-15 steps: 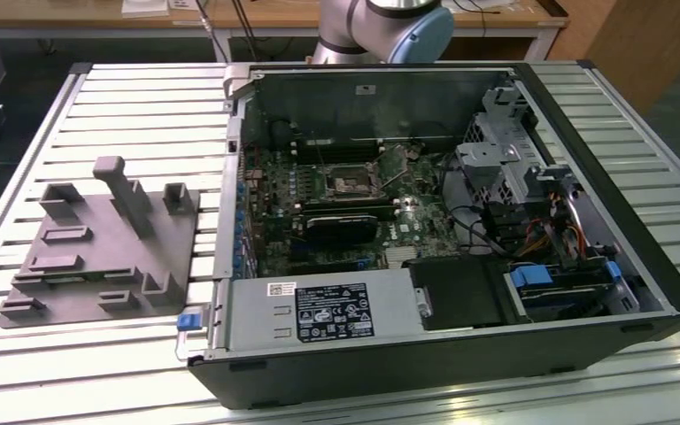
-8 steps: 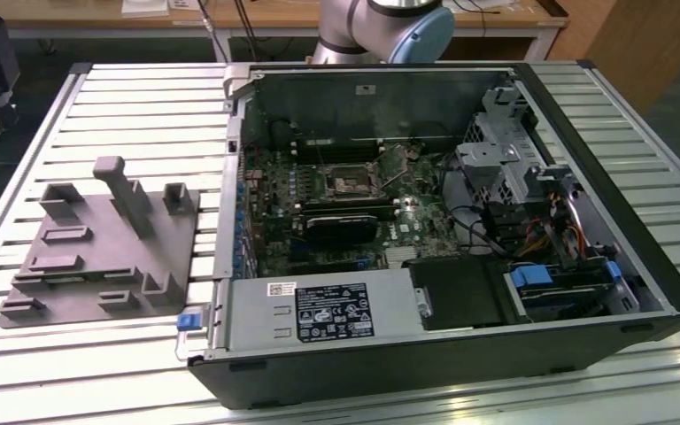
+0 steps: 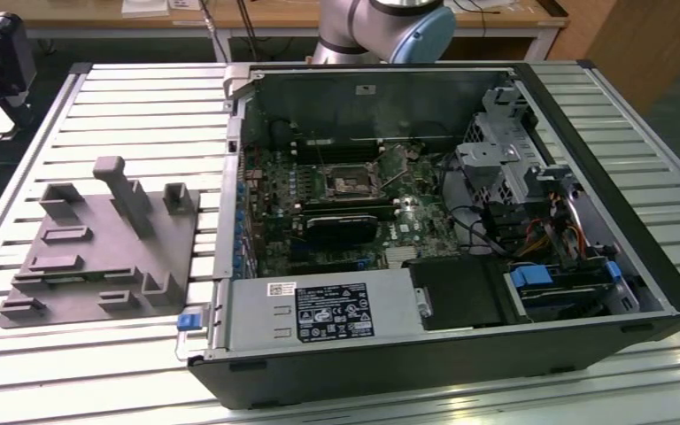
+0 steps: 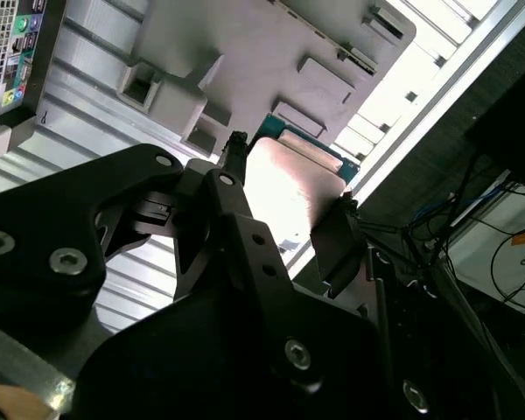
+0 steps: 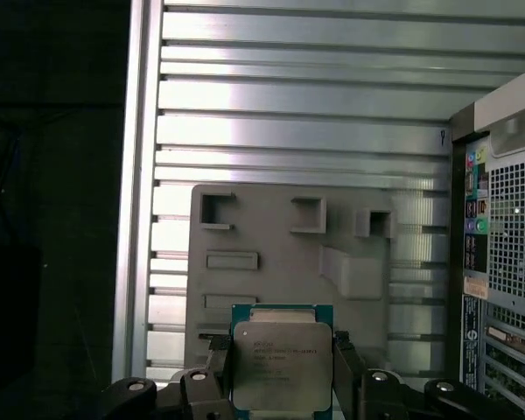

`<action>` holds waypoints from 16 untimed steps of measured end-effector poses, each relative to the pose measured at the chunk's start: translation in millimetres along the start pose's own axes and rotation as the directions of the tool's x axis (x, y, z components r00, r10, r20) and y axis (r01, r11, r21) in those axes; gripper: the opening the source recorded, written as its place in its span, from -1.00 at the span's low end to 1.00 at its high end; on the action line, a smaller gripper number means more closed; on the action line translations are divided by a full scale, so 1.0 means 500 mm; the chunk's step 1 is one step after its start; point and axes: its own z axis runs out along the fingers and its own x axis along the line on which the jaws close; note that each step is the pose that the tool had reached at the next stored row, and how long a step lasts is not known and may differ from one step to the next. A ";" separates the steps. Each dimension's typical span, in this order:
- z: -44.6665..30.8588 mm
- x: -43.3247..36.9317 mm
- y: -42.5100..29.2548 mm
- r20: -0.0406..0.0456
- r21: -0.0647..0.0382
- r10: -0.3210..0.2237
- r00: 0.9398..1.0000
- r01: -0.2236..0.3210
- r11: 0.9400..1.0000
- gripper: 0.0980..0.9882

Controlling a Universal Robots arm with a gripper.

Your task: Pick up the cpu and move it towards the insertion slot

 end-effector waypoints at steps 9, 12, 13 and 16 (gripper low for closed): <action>0.000 -0.033 -0.001 0.000 0.000 0.000 1.000 0.000 1.000 0.00; 0.000 -0.042 -0.001 0.000 0.000 0.000 1.000 0.000 1.000 0.00; 0.000 -0.046 -0.001 0.000 0.000 0.000 1.000 0.000 1.000 0.00; 0.000 -0.057 -0.001 0.000 0.000 0.000 1.000 0.000 1.000 0.00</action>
